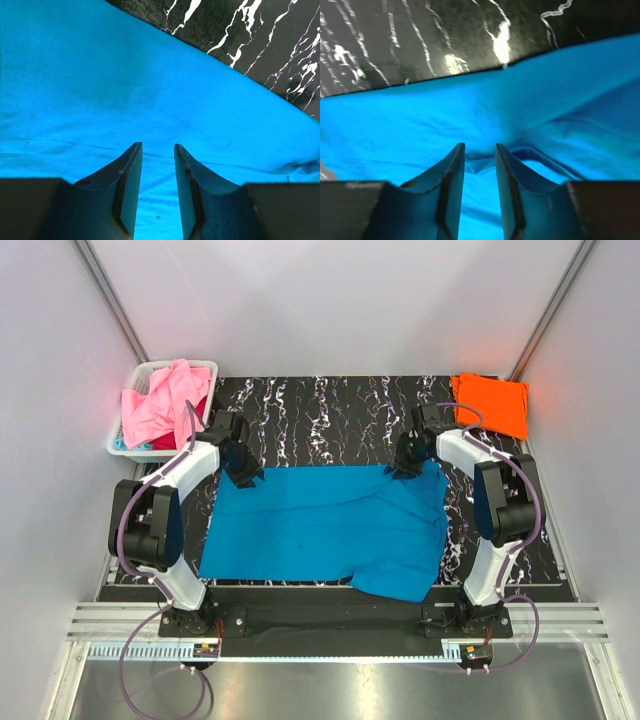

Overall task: Fold and stack the t-shirts
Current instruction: Fold the tshirt

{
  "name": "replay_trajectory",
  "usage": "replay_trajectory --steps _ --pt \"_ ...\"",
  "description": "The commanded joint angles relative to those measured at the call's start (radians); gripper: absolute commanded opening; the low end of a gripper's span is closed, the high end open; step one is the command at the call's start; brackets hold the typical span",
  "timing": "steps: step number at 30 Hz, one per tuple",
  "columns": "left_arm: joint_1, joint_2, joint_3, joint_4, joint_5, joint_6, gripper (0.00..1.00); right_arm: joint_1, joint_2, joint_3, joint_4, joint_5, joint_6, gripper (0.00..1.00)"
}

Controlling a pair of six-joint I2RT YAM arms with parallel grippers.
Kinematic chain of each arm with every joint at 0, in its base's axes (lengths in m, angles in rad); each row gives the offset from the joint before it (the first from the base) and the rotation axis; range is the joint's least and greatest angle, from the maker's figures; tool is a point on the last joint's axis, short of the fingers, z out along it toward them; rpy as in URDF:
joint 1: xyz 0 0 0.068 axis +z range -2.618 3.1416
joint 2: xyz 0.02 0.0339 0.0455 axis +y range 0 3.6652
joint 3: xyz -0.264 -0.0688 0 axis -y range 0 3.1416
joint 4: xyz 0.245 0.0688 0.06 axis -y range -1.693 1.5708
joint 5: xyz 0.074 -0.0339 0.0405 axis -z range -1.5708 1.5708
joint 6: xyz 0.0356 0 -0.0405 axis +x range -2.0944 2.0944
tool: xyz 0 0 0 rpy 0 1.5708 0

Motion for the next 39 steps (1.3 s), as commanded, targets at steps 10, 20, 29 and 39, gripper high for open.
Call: replay_trajectory --steps 10,20,29,39 --pt "0.003 -0.029 0.022 0.026 0.006 0.003 0.36 0.03 -0.043 0.028 -0.091 0.195 -0.032 0.46" --pt "0.003 -0.026 0.019 0.026 0.006 0.003 0.36 0.053 -0.065 0.009 -0.125 0.221 -0.026 0.31" --pt "0.003 -0.037 0.008 0.026 0.004 0.005 0.35 0.086 -0.114 0.015 -0.183 0.244 -0.005 0.0" --pt "0.003 -0.038 0.011 0.026 0.003 0.003 0.35 0.18 -0.315 -0.15 -0.268 0.287 0.11 0.01"
